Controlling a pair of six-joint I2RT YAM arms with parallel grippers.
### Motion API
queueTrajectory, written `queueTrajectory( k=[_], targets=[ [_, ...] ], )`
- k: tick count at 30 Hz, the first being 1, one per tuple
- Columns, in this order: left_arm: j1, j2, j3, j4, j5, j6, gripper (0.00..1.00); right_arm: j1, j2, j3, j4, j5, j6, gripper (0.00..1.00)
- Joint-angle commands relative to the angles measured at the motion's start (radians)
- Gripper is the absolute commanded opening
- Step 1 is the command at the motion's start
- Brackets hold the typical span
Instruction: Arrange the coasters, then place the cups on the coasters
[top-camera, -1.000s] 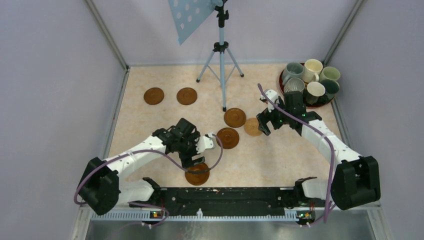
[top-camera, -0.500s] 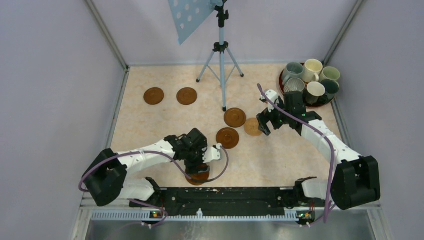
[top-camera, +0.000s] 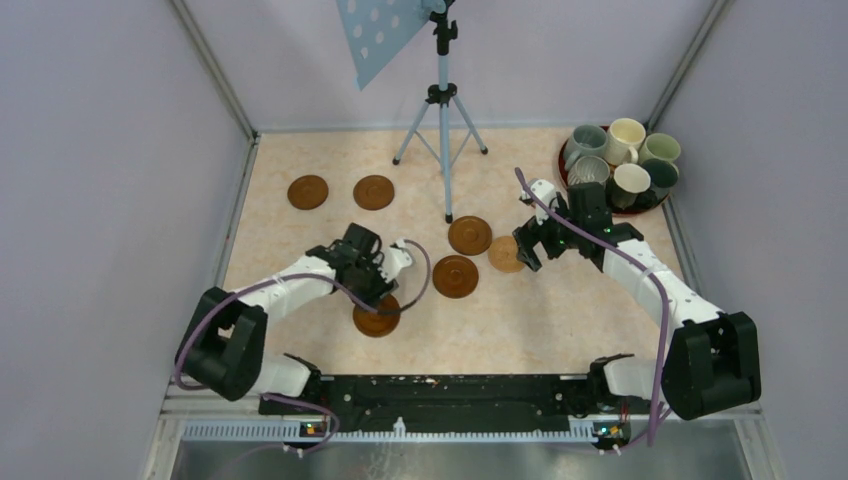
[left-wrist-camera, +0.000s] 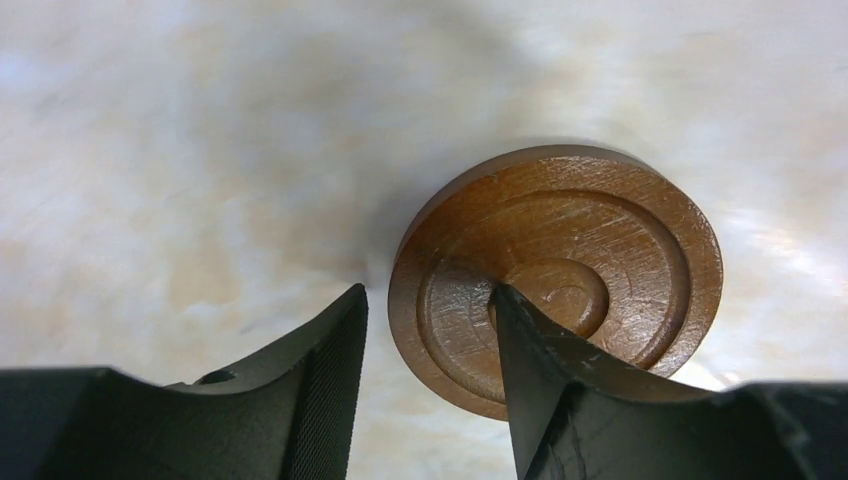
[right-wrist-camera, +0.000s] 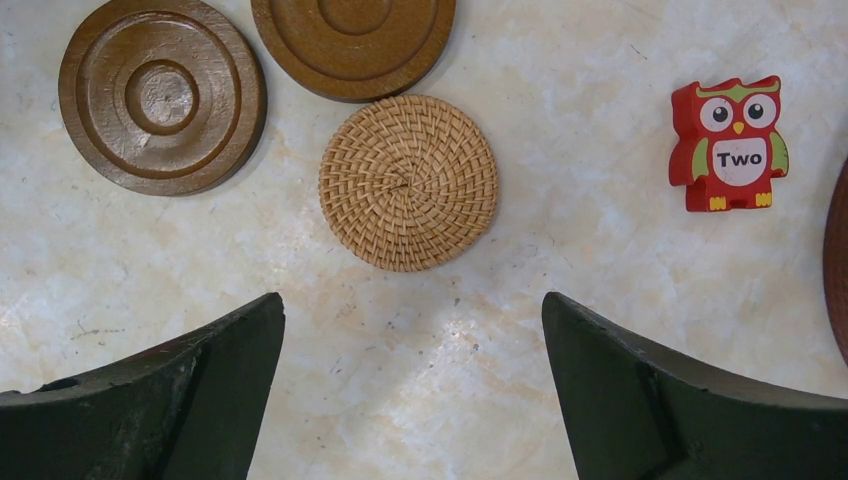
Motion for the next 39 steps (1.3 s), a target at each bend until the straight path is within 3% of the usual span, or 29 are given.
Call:
queueTrajectory(
  k=[1,11,16,23,39],
  targets=[
    [0.189,0.047,0.041,0.023,-0.071,0.076,0.55,0.001,-0.025,0.044,0.016,0.001,-0.005,0.98],
    [0.623,0.192,0.221,-0.008,0.036,0.099,0.51,0.000,-0.067,0.084,0.017,0.014,0.067,0.98],
    [0.764,0.284,0.322,-0.005,0.060,0.096,0.49,-0.001,-0.108,0.077,0.022,0.029,0.099,0.99],
    [0.849,0.400,0.459,0.000,0.081,0.062,0.49,-0.001,-0.136,0.045,0.051,0.031,0.120,0.99],
    [0.865,0.483,0.554,0.017,0.073,0.028,0.50,-0.001,-0.127,0.033,0.077,0.035,0.110,0.99]
  ],
)
